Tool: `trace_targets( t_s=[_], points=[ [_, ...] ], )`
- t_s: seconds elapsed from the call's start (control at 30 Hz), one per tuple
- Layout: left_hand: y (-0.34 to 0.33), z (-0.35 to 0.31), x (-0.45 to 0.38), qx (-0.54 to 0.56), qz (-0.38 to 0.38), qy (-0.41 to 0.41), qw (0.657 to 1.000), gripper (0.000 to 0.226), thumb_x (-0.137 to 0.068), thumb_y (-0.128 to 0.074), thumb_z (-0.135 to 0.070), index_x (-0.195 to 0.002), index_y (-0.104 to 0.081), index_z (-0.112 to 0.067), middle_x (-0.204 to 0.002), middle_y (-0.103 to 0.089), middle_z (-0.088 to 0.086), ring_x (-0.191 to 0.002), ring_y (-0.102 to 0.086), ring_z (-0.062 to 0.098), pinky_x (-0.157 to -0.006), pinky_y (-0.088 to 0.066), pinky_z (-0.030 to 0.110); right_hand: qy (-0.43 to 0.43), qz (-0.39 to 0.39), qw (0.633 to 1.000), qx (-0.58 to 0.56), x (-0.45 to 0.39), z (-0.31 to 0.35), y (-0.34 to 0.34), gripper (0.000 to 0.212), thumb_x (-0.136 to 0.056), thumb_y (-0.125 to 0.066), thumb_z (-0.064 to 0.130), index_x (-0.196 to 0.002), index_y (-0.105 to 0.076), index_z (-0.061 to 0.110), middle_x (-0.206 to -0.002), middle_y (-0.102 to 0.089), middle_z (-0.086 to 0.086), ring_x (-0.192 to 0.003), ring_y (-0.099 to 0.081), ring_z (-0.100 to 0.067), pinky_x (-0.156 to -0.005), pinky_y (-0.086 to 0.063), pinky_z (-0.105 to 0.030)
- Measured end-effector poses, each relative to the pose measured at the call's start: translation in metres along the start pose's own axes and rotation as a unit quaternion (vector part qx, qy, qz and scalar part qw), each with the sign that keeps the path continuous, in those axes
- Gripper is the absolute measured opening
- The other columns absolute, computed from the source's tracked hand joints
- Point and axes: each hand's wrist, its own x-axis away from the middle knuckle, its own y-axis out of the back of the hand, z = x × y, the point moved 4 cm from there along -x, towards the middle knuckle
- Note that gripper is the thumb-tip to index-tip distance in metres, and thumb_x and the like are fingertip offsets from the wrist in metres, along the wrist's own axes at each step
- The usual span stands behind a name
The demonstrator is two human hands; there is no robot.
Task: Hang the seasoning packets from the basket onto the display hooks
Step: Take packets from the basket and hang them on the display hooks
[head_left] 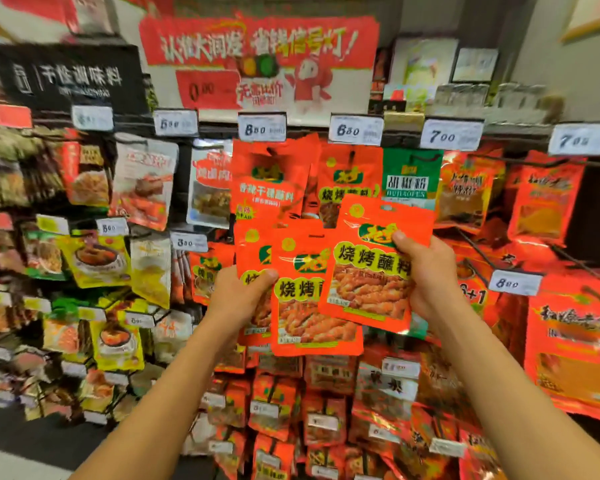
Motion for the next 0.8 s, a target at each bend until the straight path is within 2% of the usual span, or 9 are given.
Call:
trace_targets(
  t_s=[0.1, 0.2, 0.33, 0.43, 0.53, 0.67, 0.73, 0.8],
  points=[
    [0.011, -0.004, -0.011, -0.002, -0.009, -0.006, 1.0, 0.034, -0.092, -0.072, -0.016, -0.06, -0.062, -0.022, -0.047, -0.051, -0.004, -0.038, -0.043, 0.012, -0.039, -0.036, 0.023, 0.001, -0.027, 0.999, -0.023, -0.026, 0.019, -0.005, 0.006, -0.091, -0.072, 0.015, -0.085, -0.071, 0.018, -0.074, -0.077, 0.007, -0.065, -0.073, -0.012, -0.057, -0.059, -0.028],
    [0.018, -0.01, -0.021, -0.012, -0.018, -0.011, 1.0, 0.029, -0.09, -0.073, -0.019, -0.064, -0.064, -0.024, -0.053, -0.056, 0.0, -0.042, -0.048, 0.015, -0.04, -0.04, 0.025, 0.01, -0.046, 0.999, -0.009, -0.05, 0.036, -0.012, 0.014, -0.089, -0.076, 0.03, -0.088, -0.071, 0.017, -0.078, -0.077, 0.005, -0.075, -0.074, -0.016, -0.069, -0.06, -0.035],
    [0.022, -0.022, -0.037, -0.011, -0.012, -0.029, 0.999, 0.023, -0.083, -0.075, -0.032, -0.062, -0.066, -0.026, -0.049, -0.057, -0.005, -0.039, -0.047, 0.008, -0.039, -0.038, 0.018, 0.049, -0.056, 0.997, 0.034, -0.073, 0.057, -0.022, 0.014, -0.09, -0.074, 0.031, -0.085, -0.071, 0.019, -0.07, -0.075, 0.014, -0.063, -0.071, -0.003, -0.061, -0.053, -0.025],
    [0.025, -0.029, -0.047, -0.022, -0.006, -0.035, 0.999, 0.024, -0.073, -0.072, -0.047, -0.068, -0.069, -0.025, -0.055, -0.064, -0.003, -0.046, -0.055, 0.011, -0.045, -0.045, 0.027, 0.054, -0.035, 0.995, 0.083, -0.08, 0.058, -0.034, 0.014, -0.093, -0.071, 0.032, -0.086, -0.072, 0.02, -0.073, -0.076, 0.01, -0.066, -0.073, -0.007, -0.061, -0.054, -0.026],
    [0.026, -0.031, -0.053, -0.026, -0.012, -0.045, 0.999, 0.025, -0.076, -0.073, -0.043, -0.081, -0.07, -0.019, -0.069, -0.072, 0.002, -0.059, -0.064, 0.018, -0.053, -0.052, 0.032, 0.046, -0.011, 0.993, 0.109, -0.085, 0.053, -0.046, 0.016, -0.092, -0.071, 0.033, -0.084, -0.073, 0.02, -0.076, -0.076, 0.006, -0.072, -0.073, -0.014, -0.068, -0.055, -0.031],
    [0.027, -0.027, -0.058, -0.019, -0.013, -0.058, 0.998, 0.02, -0.087, -0.074, -0.027, -0.08, -0.07, -0.009, -0.066, -0.066, 0.007, -0.058, -0.058, 0.021, -0.047, -0.047, 0.028, 0.041, -0.014, 0.991, 0.127, -0.091, 0.049, -0.06, 0.019, -0.089, -0.073, 0.032, -0.074, -0.07, 0.021, -0.057, -0.068, 0.014, -0.055, -0.064, -0.006, -0.056, -0.045, -0.026],
    [0.03, -0.025, -0.061, -0.025, -0.014, -0.058, 0.998, 0.018, -0.09, -0.074, -0.025, -0.08, -0.07, -0.01, -0.068, -0.068, 0.011, -0.061, -0.06, 0.023, -0.053, -0.05, 0.032, 0.028, -0.015, 0.991, 0.129, -0.094, 0.048, -0.065, 0.019, -0.088, -0.073, 0.029, -0.072, -0.068, 0.021, -0.053, -0.066, 0.015, -0.048, -0.061, -0.003, -0.055, -0.042, -0.026],
    [0.033, -0.025, -0.064, -0.031, -0.015, -0.061, 0.998, 0.019, -0.088, -0.074, -0.029, -0.079, -0.069, -0.013, -0.075, -0.072, 0.019, -0.065, -0.064, 0.024, -0.063, -0.053, 0.04, 0.022, -0.03, 0.991, 0.129, -0.098, 0.047, -0.066, 0.025, -0.087, -0.073, 0.027, -0.065, -0.062, 0.021, -0.046, -0.06, 0.015, -0.047, -0.055, -0.009, -0.054, -0.036, -0.028]
  ],
)
